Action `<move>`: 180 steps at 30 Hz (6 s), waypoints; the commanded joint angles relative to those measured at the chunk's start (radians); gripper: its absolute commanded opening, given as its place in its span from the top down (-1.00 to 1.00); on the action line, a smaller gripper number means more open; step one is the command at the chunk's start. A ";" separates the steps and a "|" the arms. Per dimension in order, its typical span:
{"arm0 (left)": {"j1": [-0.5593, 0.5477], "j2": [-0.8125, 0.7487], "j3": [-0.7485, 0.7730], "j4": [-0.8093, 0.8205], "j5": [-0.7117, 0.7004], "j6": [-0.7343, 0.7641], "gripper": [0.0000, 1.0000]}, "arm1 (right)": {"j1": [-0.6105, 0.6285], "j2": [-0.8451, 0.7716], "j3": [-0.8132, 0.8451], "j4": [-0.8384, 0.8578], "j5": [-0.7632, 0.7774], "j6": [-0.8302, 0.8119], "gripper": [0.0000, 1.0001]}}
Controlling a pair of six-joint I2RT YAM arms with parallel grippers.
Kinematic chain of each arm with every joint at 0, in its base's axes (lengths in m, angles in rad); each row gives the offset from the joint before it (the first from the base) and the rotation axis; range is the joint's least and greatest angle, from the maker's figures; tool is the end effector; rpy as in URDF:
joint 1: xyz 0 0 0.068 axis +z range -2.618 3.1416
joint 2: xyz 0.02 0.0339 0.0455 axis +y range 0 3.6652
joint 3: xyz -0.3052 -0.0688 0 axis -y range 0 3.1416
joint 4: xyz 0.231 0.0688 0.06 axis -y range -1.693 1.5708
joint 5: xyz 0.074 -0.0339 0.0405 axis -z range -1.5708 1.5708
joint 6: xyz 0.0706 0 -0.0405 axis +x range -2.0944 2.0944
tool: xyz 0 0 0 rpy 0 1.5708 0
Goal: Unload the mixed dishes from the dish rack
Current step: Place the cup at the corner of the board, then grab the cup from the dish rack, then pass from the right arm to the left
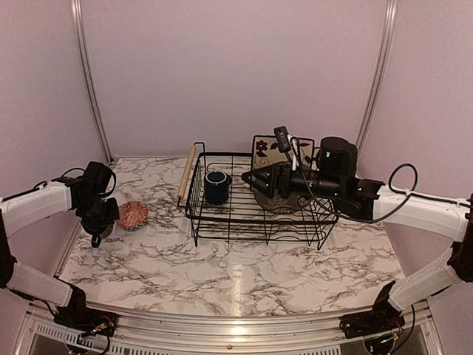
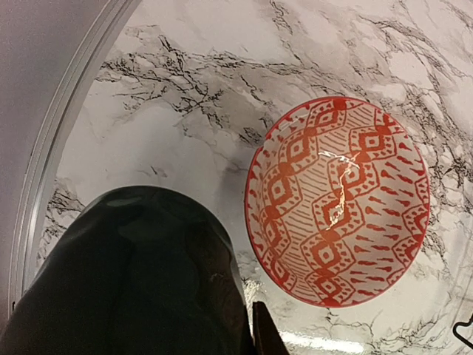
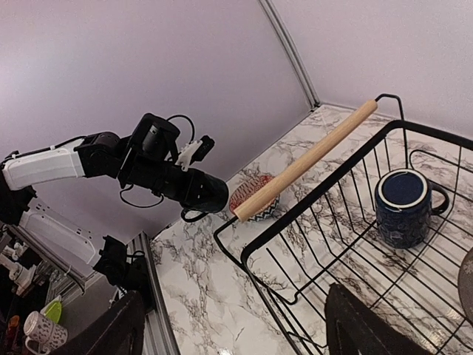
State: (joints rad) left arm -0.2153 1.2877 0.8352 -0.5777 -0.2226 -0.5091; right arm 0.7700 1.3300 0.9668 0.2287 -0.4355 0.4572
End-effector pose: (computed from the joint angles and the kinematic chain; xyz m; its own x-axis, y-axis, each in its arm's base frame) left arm 0.2400 -0.0365 0.2370 -0.7788 -0.3163 -0.5416 -0.3232 0.9425 -0.0856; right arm 0.2099 0.2450 0.3654 -0.4975 0.0751 -0.8642 -0.7931 0.3641 0.4882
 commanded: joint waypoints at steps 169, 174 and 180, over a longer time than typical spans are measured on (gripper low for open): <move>-0.465 -0.197 -0.081 1.117 0.669 -0.542 -0.98 | 0.006 0.030 0.070 0.147 0.121 -0.051 0.54; -0.558 -0.069 0.001 1.182 0.638 -0.541 -0.95 | 0.006 0.028 0.057 0.212 0.080 -0.006 0.54; -0.613 0.041 0.080 1.232 0.633 -0.558 -0.93 | 0.009 0.041 0.029 0.314 0.017 0.064 0.55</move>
State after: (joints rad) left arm -0.8051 1.2789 0.8631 0.5545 0.4183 -1.0492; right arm 0.7757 1.3884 0.9924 0.3542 -0.3573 0.4587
